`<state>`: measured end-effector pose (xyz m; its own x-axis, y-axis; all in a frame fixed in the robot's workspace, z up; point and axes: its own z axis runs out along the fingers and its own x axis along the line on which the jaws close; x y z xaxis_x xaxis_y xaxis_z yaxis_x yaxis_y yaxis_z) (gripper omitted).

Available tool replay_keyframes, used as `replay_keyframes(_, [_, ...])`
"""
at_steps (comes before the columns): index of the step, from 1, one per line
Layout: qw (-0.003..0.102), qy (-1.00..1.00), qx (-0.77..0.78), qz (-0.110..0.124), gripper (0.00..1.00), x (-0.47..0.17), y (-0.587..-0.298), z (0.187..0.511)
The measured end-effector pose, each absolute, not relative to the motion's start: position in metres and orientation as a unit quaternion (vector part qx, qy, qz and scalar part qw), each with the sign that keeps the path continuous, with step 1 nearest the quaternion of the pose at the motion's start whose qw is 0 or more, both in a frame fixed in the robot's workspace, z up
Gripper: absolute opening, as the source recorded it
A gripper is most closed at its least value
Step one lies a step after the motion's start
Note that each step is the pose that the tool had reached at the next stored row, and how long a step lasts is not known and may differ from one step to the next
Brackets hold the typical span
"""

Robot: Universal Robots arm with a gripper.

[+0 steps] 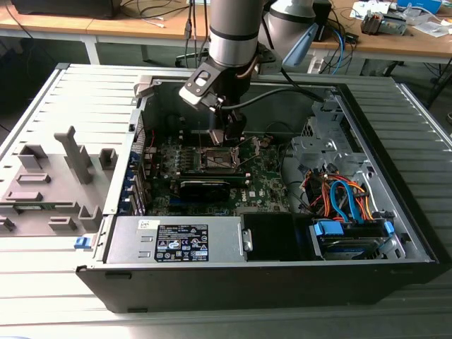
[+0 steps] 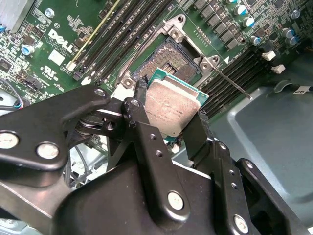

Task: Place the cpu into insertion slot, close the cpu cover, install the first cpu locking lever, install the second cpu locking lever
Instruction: 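Place the cpu into insertion slot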

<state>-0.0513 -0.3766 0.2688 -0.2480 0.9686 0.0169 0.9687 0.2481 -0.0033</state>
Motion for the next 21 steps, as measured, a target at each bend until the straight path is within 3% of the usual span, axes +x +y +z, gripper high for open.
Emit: replay_keyframes(21, [0.008, -0.765, -0.644, -0.004, 0.55, -0.0513, -0.3766, 0.2683])
